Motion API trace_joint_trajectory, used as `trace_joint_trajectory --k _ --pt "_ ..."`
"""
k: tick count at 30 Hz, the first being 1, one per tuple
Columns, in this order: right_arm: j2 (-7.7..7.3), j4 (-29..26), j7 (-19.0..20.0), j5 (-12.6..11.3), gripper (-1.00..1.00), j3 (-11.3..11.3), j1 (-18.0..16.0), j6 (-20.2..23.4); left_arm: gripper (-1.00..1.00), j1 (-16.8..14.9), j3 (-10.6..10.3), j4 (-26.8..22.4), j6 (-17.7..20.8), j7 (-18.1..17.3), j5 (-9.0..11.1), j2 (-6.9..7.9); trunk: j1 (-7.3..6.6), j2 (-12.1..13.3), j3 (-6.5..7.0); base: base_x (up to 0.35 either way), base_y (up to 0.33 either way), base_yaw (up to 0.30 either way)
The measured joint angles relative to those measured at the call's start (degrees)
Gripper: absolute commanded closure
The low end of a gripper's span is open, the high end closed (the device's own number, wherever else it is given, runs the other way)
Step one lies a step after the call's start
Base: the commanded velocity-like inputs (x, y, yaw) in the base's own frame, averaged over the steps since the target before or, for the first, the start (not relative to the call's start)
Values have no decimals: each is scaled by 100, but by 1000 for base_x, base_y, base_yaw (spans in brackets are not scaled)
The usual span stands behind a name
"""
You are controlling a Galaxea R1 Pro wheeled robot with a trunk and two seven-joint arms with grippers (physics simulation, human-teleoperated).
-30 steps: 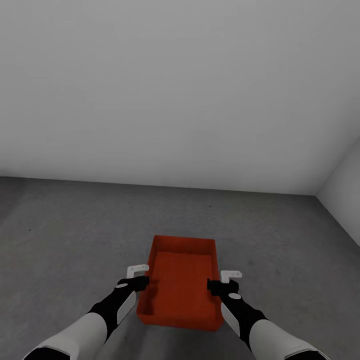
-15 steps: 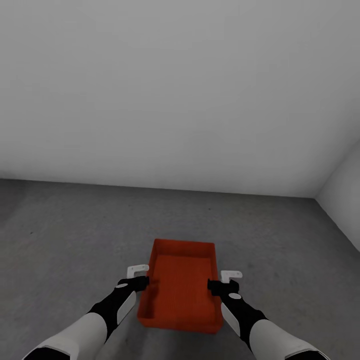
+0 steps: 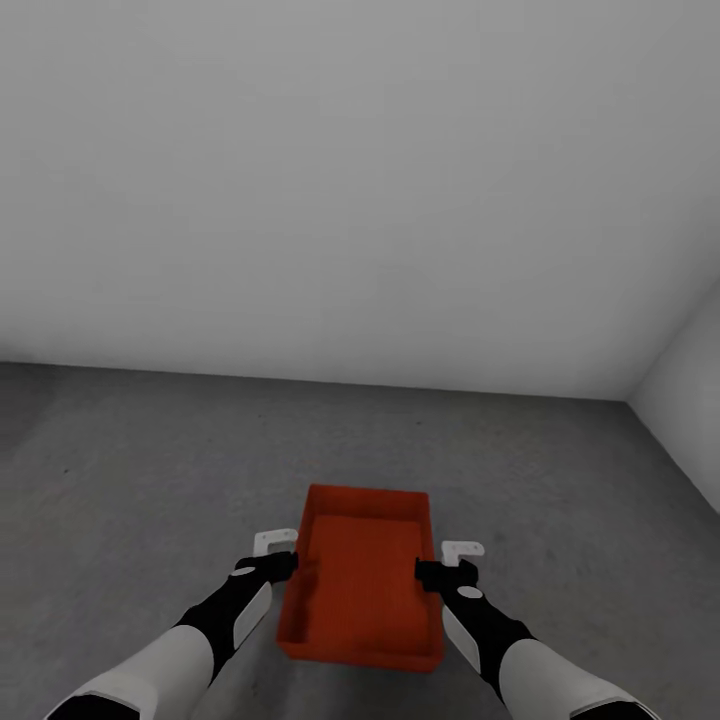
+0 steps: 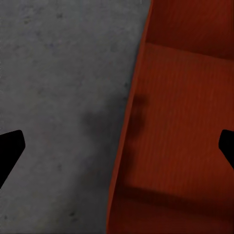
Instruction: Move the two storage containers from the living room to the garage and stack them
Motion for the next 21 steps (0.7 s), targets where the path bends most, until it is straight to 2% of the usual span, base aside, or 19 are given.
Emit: trace_joint_trajectory --k 13,21 --pt "-19 5 5 12 -100 5 0 41 -100 0 -1 8 -1 -2 6 3 -286 521 233 0 0 0" --pt "20 6 -23 9 -100 25 0 52 -100 0 -25 15 -1 -2 9 9 -461 842 377 0 0 0"
